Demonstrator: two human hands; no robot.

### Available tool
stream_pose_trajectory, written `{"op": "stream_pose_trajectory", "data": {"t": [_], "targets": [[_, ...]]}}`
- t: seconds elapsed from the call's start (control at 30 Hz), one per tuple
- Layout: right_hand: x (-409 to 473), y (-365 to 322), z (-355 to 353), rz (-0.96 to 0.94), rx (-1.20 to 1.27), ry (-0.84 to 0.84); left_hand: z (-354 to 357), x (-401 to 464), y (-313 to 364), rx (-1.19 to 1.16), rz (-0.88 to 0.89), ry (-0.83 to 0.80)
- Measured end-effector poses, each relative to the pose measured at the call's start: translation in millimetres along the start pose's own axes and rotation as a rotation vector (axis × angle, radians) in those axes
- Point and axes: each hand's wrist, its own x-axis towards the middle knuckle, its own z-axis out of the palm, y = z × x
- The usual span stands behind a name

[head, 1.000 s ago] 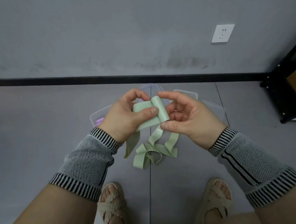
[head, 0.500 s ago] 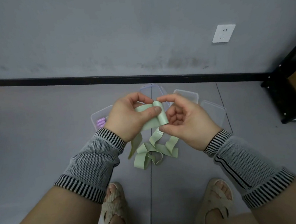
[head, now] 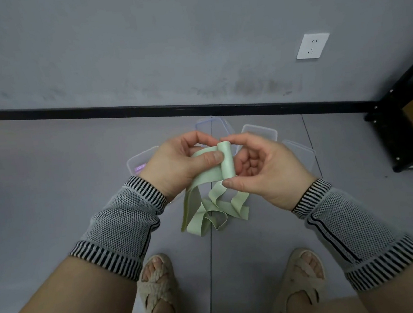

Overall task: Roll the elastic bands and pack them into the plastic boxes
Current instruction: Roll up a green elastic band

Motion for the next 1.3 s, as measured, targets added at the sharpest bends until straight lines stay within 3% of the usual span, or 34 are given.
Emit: {"op": "stream_pose_trajectory", "data": {"t": [0.13, 0.3, 0.47, 0.6, 0.67, 0.8, 1.07, 1.2, 1.3], "targets": [[-1.5, -0.7, -6.3, 0.025, -0.011, 0.04, -6.6, -1.1, 3.2, 0.187, 0.011, 0.086], [-3.0, -7.0, -15.7, 0.003, 0.052, 0.051, -10.9, -4.2, 9.6, 0.166, 0.062, 0.112], [-2.7, -5.6, -11.5, -0.024, -0.234, 0.058, 1.0, -1.3, 9.8, 0.2, 0.066, 0.13], [-1.8, -3.3, -7.4, -0.057, -0.469, 0.056, 11.1, 4.2, 1.2, 0.464, 0.096, 0.223], [-0.9, -1.6, -5.4, -0.041, -0.514, 0.053, 13.3, 6.1, -2.3, 0.617, 0.13, 0.265], [-1.7, -0.2, -1.8, 0.0, -0.484, 0.047, 15.9, 6.9, -2.6, 0.702, 0.135, 0.27], [1.6, -1.9, 1.2, -0.016, -0.105, 0.021, 5.9, 4.6, 3.9, 0.085, -0.032, 0.16], [1.2, -2.5, -0.2, -0.009, -0.055, 0.007, 6.0, 3.8, 3.2, -0.012, -0.034, 0.079], [-0.3, -2.7, -4.7, 0.023, -0.015, 0.002, 1.8, 2.2, 1.6, 0.073, -0.021, 0.024]]}}
